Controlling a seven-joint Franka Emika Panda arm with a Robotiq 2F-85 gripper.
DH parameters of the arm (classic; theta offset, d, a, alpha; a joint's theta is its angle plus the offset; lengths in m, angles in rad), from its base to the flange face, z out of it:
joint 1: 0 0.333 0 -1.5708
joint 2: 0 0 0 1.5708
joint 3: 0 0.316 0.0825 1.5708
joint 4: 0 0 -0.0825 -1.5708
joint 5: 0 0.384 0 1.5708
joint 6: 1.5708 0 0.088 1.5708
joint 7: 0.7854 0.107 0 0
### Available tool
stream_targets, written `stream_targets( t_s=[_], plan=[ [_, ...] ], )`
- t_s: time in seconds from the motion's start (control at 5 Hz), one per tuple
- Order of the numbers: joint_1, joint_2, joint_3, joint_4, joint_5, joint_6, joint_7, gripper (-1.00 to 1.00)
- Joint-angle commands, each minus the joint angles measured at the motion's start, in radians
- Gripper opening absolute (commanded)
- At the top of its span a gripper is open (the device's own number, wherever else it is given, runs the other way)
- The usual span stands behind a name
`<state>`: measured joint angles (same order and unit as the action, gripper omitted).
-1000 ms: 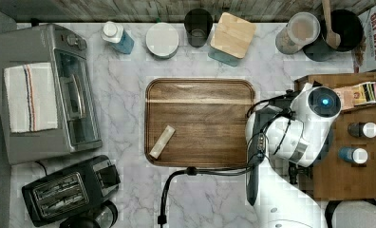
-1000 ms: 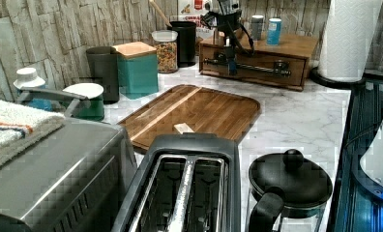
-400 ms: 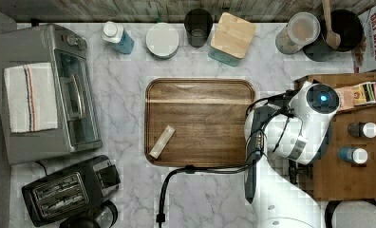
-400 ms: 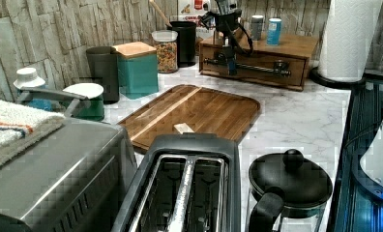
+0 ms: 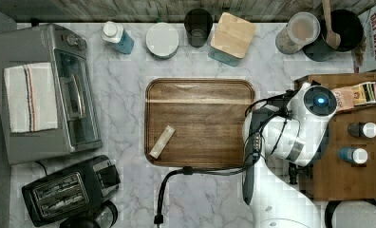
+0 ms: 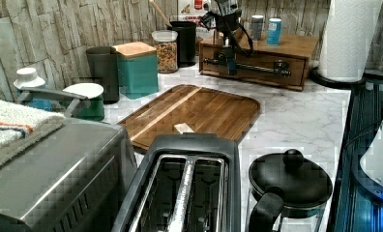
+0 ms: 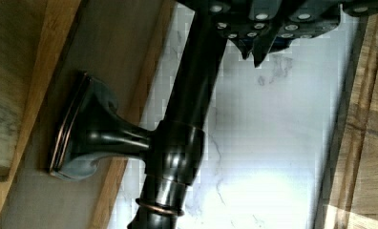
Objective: Close the drawer.
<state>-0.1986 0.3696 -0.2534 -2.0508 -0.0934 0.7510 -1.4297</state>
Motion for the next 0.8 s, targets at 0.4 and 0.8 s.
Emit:
stream_targets(
  t_s=[0.4, 0.8],
  plan=[
    [-0.091, -0.013, -0.099, 0.160, -0.028, 0.126, -0.004, -1.00],
    [-0.086, -0.013, -0.104, 0.160, -0.025, 0.126, -0.006, -1.00]
  ],
)
